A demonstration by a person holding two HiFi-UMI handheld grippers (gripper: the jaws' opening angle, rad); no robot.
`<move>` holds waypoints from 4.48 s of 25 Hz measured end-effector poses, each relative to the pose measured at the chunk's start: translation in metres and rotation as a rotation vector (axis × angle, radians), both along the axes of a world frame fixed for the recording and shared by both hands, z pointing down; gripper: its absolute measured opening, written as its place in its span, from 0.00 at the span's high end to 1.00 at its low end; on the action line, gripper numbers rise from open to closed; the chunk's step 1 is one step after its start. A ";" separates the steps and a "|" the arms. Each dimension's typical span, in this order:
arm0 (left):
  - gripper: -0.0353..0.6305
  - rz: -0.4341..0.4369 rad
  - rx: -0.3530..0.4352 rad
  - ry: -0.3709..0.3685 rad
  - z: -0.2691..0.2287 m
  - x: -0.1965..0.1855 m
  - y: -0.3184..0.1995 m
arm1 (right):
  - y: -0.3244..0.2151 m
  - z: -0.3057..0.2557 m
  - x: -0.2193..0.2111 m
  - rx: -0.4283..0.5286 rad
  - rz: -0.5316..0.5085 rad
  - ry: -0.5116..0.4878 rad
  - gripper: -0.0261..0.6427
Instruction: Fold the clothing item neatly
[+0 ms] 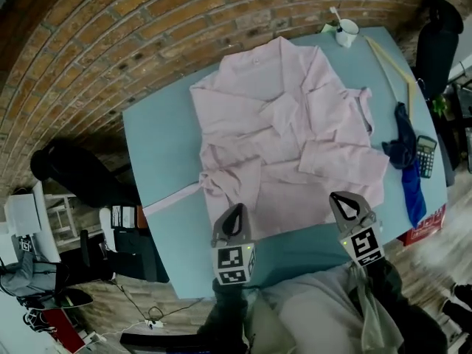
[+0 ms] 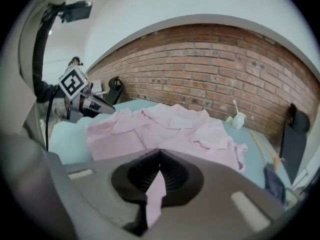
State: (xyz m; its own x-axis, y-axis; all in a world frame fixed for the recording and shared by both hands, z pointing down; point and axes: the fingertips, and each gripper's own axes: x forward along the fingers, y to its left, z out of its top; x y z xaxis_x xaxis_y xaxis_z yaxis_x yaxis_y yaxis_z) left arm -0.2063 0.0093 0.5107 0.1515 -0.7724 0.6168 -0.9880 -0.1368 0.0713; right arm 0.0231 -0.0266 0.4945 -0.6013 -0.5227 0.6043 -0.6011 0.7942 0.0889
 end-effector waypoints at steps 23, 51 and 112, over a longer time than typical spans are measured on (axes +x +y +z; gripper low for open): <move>0.37 0.416 -0.152 -0.533 0.077 0.018 0.120 | 0.066 0.114 0.125 0.031 -0.531 0.609 0.75; 0.89 0.457 -0.114 -0.682 0.058 0.037 0.172 | 0.100 0.073 0.150 0.061 -0.483 0.605 0.92; 0.94 -0.064 0.180 -0.465 -0.024 -0.072 -0.090 | -0.201 -0.035 0.075 0.374 -0.025 0.199 0.96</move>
State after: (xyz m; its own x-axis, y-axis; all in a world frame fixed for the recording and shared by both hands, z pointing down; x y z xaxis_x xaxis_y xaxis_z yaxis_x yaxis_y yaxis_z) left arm -0.2785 -0.0807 0.4864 -0.1586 -0.8718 0.4635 -0.9165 -0.0446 -0.3974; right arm 0.0978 -0.2278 0.4596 -0.5074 -0.7147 0.4814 -0.5238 0.6994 0.4862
